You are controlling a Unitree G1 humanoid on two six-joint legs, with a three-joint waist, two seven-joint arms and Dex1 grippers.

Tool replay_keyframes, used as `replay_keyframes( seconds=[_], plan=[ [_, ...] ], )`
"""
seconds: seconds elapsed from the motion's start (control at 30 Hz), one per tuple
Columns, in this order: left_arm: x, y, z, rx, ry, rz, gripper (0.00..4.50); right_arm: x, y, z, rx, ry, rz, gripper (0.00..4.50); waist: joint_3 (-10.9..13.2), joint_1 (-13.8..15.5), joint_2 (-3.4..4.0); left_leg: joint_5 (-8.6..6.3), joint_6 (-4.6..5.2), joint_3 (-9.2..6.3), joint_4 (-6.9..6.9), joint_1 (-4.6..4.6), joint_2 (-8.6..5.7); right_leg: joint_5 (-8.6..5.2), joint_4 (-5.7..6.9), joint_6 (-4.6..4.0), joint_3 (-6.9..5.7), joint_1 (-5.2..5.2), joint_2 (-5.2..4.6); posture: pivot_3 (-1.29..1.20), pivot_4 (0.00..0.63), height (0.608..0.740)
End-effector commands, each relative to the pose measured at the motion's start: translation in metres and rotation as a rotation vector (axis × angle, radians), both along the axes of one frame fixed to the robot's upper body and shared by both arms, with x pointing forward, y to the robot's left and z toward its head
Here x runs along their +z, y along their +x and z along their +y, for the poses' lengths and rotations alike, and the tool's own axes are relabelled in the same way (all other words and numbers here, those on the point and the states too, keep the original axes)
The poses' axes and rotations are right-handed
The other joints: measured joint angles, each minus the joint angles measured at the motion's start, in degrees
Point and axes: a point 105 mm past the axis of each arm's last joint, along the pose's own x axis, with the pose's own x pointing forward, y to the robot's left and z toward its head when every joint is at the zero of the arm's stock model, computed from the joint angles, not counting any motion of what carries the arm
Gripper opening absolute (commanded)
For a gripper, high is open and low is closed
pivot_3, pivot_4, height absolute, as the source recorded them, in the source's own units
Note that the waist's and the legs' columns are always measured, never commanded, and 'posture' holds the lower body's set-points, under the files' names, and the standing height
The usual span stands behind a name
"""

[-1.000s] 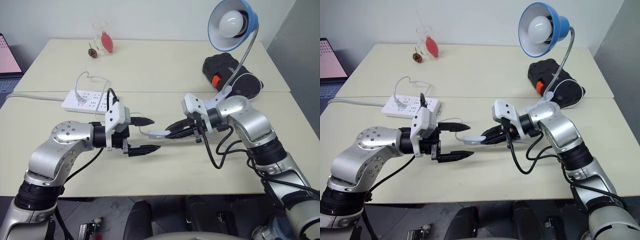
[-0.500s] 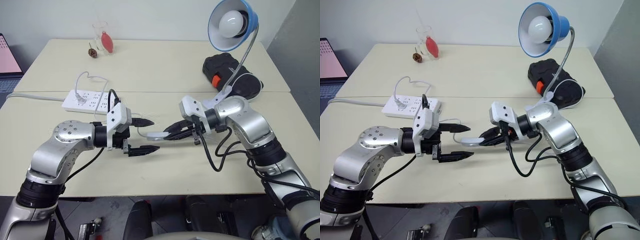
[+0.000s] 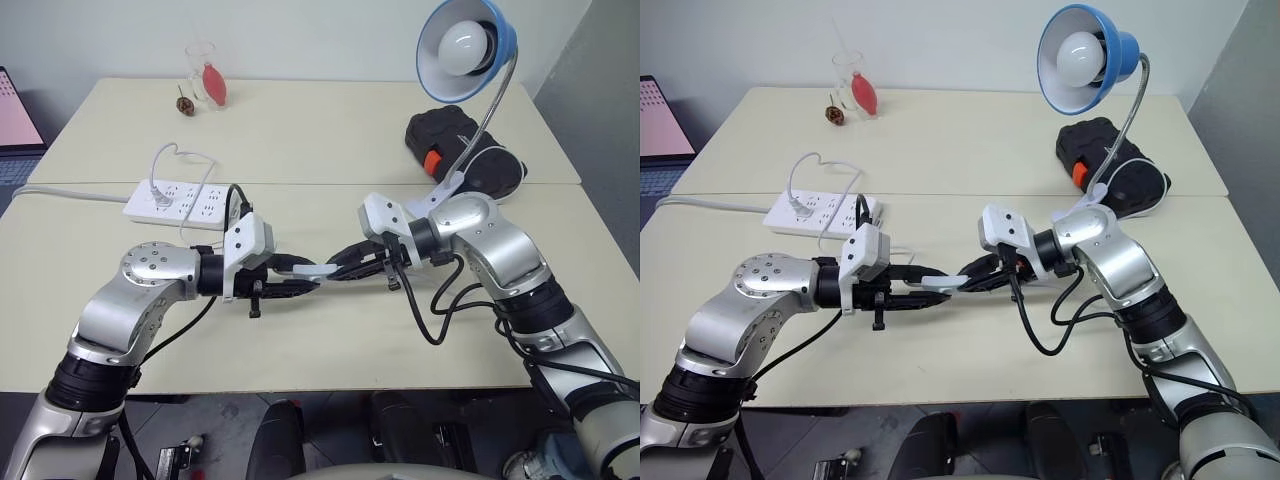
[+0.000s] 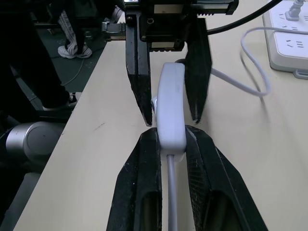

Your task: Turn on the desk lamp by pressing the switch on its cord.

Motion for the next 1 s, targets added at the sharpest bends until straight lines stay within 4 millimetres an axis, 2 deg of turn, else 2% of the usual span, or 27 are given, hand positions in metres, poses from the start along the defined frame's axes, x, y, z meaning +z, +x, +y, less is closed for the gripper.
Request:
replay_keyframes(
  seconds=[0.03,0.57,0.63,0.7,0.83,1.0],
  plan=[
    [0.008,0.006,0.001,0.018,0.002,-0.058,0.65,0.010,-0.009,0.003,0.051,0.020,-0.046,0.35,0.0,0.0,0.00,0.00,0.00,0.00,0.00,0.00,0.00,0.00,0.00,0.00,0.00,0.00,0.00,0.00,0.150,0.740],
    [0.008,0.012,-0.001,0.021,0.009,-0.151,0.53,0.007,-0.013,0.005,0.081,0.010,-0.071,0.35,0.0,0.0,0.00,0.00,0.00,0.00,0.00,0.00,0.00,0.00,0.00,0.00,0.01,0.00,0.00,0.00,0.150,0.740],
    [0.008,0.014,-0.001,0.021,0.024,-0.186,1.23,0.006,-0.012,0.006,0.080,0.009,-0.076,0.35,0.0,0.0,0.00,0.00,0.00,0.00,0.00,0.00,0.00,0.00,0.00,0.00,0.00,0.00,0.00,0.00,0.150,0.740],
    [0.007,0.012,-0.001,0.005,0.032,-0.197,1.47,0.005,-0.011,0.006,0.077,0.009,-0.084,0.35,0.0,0.0,0.00,0.00,0.00,0.00,0.00,0.01,0.00,0.00,0.00,0.00,0.01,0.00,0.00,0.00,0.150,0.740],
    [0.006,0.012,0.002,0.005,0.055,-0.236,2.38,0.002,-0.007,0.006,0.071,-0.003,-0.107,0.35,0.0,0.0,0.00,0.00,0.00,-0.01,0.00,0.00,0.00,0.00,0.00,0.00,0.01,0.00,0.00,0.00,0.150,0.740],
    [0.003,0.003,0.015,0.009,0.104,-0.258,3.34,-0.005,0.005,0.003,0.058,-0.031,-0.146,0.35,0.0,-0.1,0.00,0.00,0.00,0.00,-0.01,0.00,0.01,0.00,-0.01,0.00,0.01,-0.02,0.00,0.00,0.150,0.740]
  ],
)
